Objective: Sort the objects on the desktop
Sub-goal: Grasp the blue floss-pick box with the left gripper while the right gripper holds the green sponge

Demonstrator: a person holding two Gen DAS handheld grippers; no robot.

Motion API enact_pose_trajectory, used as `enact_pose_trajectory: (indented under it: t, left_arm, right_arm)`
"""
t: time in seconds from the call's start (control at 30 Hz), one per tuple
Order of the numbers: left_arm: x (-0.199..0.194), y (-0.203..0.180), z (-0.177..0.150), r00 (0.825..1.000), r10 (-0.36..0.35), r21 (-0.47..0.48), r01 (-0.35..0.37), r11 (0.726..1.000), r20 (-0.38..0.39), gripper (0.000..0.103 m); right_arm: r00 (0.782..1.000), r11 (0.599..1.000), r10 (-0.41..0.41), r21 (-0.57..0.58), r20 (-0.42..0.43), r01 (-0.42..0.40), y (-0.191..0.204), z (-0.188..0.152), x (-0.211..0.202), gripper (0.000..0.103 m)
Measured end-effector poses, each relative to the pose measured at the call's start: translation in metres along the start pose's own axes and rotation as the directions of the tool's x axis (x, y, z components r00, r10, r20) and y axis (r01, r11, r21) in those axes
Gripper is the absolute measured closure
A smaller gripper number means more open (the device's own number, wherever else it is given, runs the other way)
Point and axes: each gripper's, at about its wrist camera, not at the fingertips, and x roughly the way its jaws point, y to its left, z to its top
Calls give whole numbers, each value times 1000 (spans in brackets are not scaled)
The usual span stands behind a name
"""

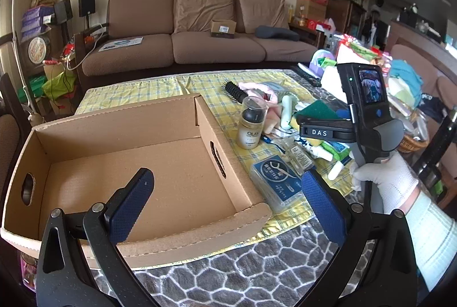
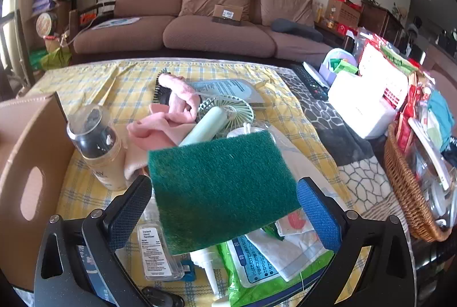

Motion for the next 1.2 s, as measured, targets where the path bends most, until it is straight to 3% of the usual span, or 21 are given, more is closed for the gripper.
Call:
enact_pose_trajectory:
  t: [0.2, 0.4, 0.5, 0.6, 0.67, 0.73, 0.93, 1.0, 1.07, 1.13, 1.2]
  left_arm:
    - [-3, -9, -2, 999, -28, 34, 29, 999, -16, 0]
    - [-16, -42, -11, 996, -84, 128, 81, 988, 16, 0]
    - [-8, -60, -15, 991, -136, 113, 136, 984, -11, 0]
    - [3, -78, -20, 991, -131, 130, 135, 982, -35, 0]
    - [11, -87, -21, 991, -123, 134, 129, 983, -50, 0]
    - [18, -95, -22, 991, -122, 129, 129, 983, -61, 0]
    - [51, -110, -14, 992, -77, 85, 86, 993, -99, 0]
    - [67, -111, -12, 993, -21, 43, 26, 999, -118, 0]
    - [84, -110, -10, 989, 56, -5, -57, 998, -137, 0]
    - [100, -109, -11, 980, 100, -48, -110, 993, -170, 0]
    - [112, -113, -12, 970, 162, -48, -173, 984, -183, 2]
  right_arm:
    - [996, 991, 48, -118, -79, -58, 5, 14, 16, 0]
    - [986, 939, 57, -326, -159, -107, -8, 18, 23, 0]
    - [968, 929, 87, -333, -233, -163, -19, 14, 35, 0]
    - [958, 926, 58, -345, -279, -156, -23, 4, 48, 0]
    - [956, 932, 96, -313, -276, -184, -29, 1, 47, 4]
    - [962, 945, 121, -268, -243, -186, -38, 3, 38, 14]
    - [960, 964, 263, -13, -101, -265, -76, 6, -16, 19]
    - [948, 941, 315, 145, -50, -305, -91, 0, -38, 18]
    - [928, 887, 374, 293, -6, -355, -104, -11, -53, 18]
    - [914, 850, 404, 356, 32, -388, -106, -22, -66, 17]
    - [913, 853, 405, 345, 35, -392, -101, -28, -73, 17]
